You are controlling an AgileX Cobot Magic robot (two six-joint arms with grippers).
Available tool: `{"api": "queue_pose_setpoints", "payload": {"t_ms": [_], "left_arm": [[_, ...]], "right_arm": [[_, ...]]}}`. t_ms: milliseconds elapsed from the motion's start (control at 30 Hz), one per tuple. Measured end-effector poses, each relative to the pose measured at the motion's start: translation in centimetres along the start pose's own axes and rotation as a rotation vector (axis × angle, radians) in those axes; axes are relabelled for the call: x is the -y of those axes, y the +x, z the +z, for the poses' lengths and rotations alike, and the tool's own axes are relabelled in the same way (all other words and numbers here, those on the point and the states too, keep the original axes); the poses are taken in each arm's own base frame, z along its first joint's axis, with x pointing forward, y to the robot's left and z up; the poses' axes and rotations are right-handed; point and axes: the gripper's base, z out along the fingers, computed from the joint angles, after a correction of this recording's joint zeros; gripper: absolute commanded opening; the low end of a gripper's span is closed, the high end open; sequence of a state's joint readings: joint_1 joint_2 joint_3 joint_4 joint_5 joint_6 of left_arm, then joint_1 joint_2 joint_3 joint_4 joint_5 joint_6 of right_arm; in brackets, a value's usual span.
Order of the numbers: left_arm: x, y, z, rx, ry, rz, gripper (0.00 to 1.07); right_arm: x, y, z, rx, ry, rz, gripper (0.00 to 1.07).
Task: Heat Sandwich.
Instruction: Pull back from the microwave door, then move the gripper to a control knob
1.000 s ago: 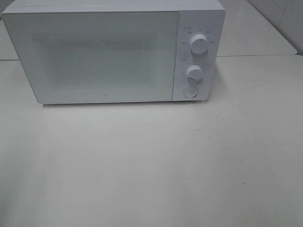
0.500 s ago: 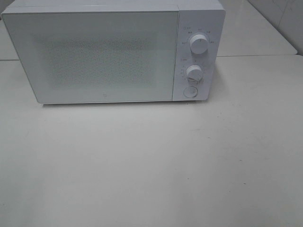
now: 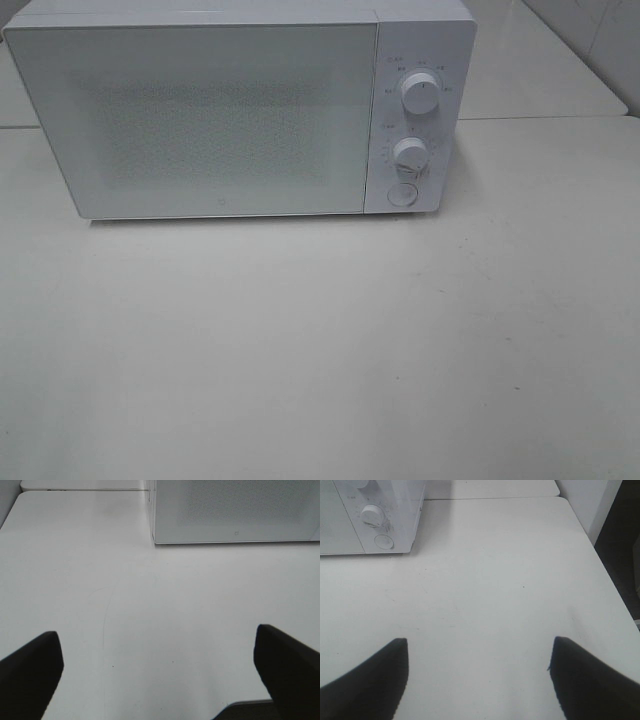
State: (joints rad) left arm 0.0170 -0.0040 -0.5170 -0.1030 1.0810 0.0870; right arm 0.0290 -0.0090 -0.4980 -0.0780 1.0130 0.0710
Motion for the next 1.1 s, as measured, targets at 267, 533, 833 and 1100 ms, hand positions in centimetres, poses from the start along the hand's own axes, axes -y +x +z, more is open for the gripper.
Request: {"api": "queue_pose_setpoints", "payload": {"t_ms": [267, 533, 833, 1100], "left_arm": [[0.0, 0.0, 0.0, 0.001, 0.0, 0.0, 0.98], [0.0, 0.0, 0.0, 0.001, 0.0, 0.0, 0.97], [0.0, 0.0, 0.0, 0.001, 0.0, 0.0, 0.97], [0.0, 0.0, 0.0, 0.001, 0.0, 0.0, 0.97]], "right_arm": [[0.0, 0.0, 0.0, 0.0, 0.0, 0.0, 0.76], [0.0, 0.0, 0.0, 0.0, 0.0, 0.0, 0.76], [0.0, 0.0, 0.0, 0.0, 0.0, 0.0, 0.77], [0.0, -1.0, -0.1, 0.044, -0.003, 0.0, 0.77]]}}
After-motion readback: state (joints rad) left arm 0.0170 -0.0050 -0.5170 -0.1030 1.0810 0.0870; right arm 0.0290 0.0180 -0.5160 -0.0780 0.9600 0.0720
